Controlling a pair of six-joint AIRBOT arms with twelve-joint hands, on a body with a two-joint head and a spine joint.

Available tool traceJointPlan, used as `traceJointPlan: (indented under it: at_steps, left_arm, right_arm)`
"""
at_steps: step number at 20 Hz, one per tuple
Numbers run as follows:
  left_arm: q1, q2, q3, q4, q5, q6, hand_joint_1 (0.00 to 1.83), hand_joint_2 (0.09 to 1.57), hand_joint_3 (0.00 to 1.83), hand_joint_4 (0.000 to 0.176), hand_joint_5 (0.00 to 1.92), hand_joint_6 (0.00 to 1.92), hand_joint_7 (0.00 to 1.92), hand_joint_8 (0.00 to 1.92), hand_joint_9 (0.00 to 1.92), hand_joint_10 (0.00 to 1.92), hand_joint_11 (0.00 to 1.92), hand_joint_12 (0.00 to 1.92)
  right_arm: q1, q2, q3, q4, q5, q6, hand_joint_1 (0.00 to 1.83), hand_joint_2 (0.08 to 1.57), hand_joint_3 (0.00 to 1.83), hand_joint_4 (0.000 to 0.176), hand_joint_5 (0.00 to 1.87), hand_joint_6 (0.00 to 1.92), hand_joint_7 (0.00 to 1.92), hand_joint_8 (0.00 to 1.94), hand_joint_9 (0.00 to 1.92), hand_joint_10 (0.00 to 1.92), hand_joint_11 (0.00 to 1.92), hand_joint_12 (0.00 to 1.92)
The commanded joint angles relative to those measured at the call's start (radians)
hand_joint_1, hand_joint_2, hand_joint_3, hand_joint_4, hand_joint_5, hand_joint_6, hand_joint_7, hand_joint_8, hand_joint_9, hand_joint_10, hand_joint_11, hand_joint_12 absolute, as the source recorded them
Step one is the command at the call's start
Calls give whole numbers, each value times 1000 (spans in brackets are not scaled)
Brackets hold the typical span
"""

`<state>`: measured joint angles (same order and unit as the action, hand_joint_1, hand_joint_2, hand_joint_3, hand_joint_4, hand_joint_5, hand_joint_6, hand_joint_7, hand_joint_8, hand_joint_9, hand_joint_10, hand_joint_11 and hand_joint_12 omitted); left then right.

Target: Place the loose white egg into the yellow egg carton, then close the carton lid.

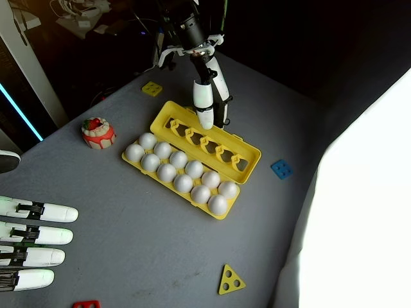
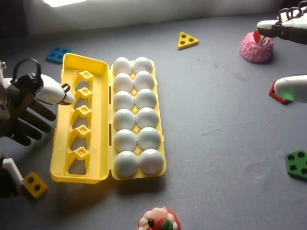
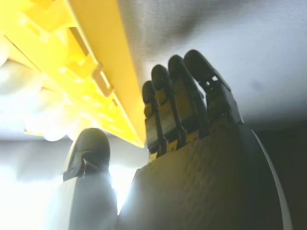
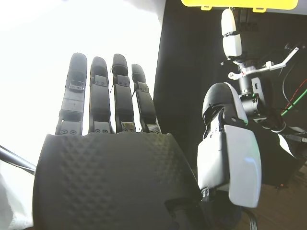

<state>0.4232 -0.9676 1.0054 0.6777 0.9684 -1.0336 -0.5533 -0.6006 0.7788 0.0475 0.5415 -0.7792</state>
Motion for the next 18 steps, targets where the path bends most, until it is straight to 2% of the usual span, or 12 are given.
traceJointPlan:
  at_steps: [1, 3, 4, 8, 9, 11, 14, 18]
  left_arm:
    - [1, -1, -4, 46, -4, -22, 263, 1319, 0, 0, 451, 11, 513, 8, 461, 10, 0, 1312]
    - [10, -1, -15, 37, 0, -53, 260, 1318, 0, 0, 454, 11, 505, 4, 462, 10, 0, 1313]
    - [16, -1, -32, 33, 14, -100, 260, 1318, 0, 0, 454, 11, 504, 3, 462, 10, 0, 1312]
    - [18, -1, -51, 26, 26, -164, 281, 1323, 0, 0, 461, 10, 498, 2, 450, 3, 0, 1307]
    - [15, -1, -55, 26, 27, -173, 250, 1324, 0, 0, 454, 4, 496, 2, 458, 5, 0, 1273]
    - [2, -1, -57, 28, 27, -174, 269, 1318, 0, 0, 456, 4, 509, 6, 469, 9, 0, 1292]
    - [-41, -2, -58, 40, 29, -174, 226, 1331, 4, 0, 445, 1, 504, 2, 460, 4, 0, 1302]
    - [-156, -8, -77, 63, 61, -162, 259, 1323, 1, 1, 444, 2, 506, 1, 466, 4, 0, 1298]
  right_arm:
    - [9, 7, -1, 7, 124, 4, 216, 1147, 0, 0, 230, 11, 275, 7, 185, 7, 0, 520]
    - [8, 7, -1, 7, 125, 4, 191, 1155, 1, 0, 195, 2, 244, 0, 162, 2, 0, 463]
    - [8, 7, -1, 7, 124, 4, 189, 1155, 1, 0, 193, 2, 243, 0, 161, 2, 0, 460]
    - [8, 7, -1, 7, 124, 4, 201, 1157, 0, 0, 204, 3, 256, 2, 176, 6, 0, 563]
    - [8, 7, -2, 7, 124, 4, 189, 1170, 3, 0, 175, 0, 223, 0, 147, 0, 0, 460]
    - [8, 7, -2, 7, 125, 4, 187, 1167, 0, 0, 208, 12, 247, 6, 163, 6, 0, 491]
    - [8, 7, -2, 7, 125, 4, 195, 1162, 0, 0, 204, 9, 253, 6, 171, 9, 0, 501]
    - [9, 7, -2, 7, 125, 4, 173, 1161, 0, 0, 220, 11, 250, 4, 174, 8, 0, 558]
